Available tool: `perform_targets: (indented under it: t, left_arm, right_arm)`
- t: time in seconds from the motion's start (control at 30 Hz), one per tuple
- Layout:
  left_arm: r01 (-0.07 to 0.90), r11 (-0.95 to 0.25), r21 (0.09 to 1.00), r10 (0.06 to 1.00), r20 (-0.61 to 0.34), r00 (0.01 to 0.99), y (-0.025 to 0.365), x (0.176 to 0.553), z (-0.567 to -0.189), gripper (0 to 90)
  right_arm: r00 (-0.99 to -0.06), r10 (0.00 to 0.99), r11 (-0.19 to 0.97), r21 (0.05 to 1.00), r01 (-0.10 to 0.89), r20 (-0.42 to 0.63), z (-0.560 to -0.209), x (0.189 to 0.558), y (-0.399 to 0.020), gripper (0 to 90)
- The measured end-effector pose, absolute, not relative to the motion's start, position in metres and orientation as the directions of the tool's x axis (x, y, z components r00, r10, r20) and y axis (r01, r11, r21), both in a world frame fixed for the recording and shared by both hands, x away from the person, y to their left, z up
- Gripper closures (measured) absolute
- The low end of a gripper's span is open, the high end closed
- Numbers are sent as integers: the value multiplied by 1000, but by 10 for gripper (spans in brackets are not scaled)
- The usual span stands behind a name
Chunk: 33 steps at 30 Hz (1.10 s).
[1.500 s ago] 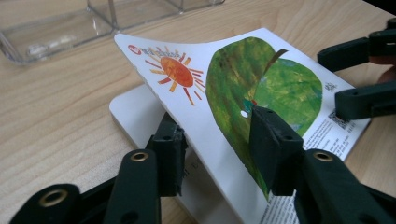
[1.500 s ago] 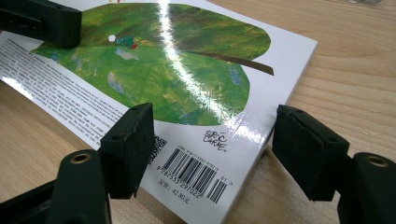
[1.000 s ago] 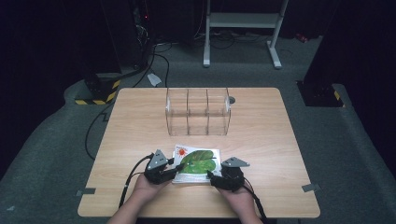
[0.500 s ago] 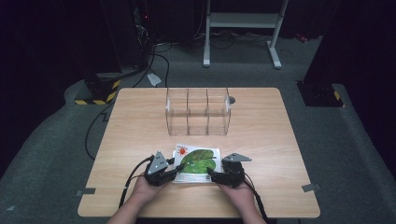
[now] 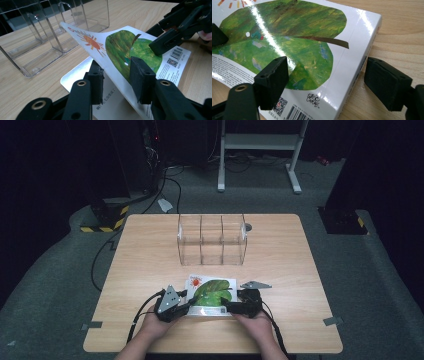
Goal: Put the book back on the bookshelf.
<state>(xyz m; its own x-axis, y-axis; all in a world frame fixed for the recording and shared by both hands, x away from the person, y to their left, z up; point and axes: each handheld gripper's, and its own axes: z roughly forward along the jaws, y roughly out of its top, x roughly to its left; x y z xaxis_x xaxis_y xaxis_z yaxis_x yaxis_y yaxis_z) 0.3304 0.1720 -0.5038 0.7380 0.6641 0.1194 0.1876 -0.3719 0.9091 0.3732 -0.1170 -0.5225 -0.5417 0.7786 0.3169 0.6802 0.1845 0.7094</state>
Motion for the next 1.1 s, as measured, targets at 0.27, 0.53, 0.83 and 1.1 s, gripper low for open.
perform_targets:
  t: [0.27, 0.53, 0.83, 1.1]
  left_arm:
    - [157, -374, 914, 656, 141, 741, 172, 326, -504, 646]
    - [172, -369, 914, 657, 125, 743, 173, 326, -505, 648]
    - [229, -335, 914, 681, 67, 729, 173, 328, -504, 663]
    - [260, -303, 917, 694, 25, 720, 174, 330, -504, 677]
  right_arm:
    - [-555, 759, 190, 700, 689, 340, -523, 377, -113, 142]
    - [-553, 761, 189, 700, 689, 339, -520, 376, -114, 194]
    - [-555, 782, 185, 744, 642, 284, -514, 370, -116, 271]
    - [-556, 800, 185, 788, 587, 226, -508, 362, -118, 338]
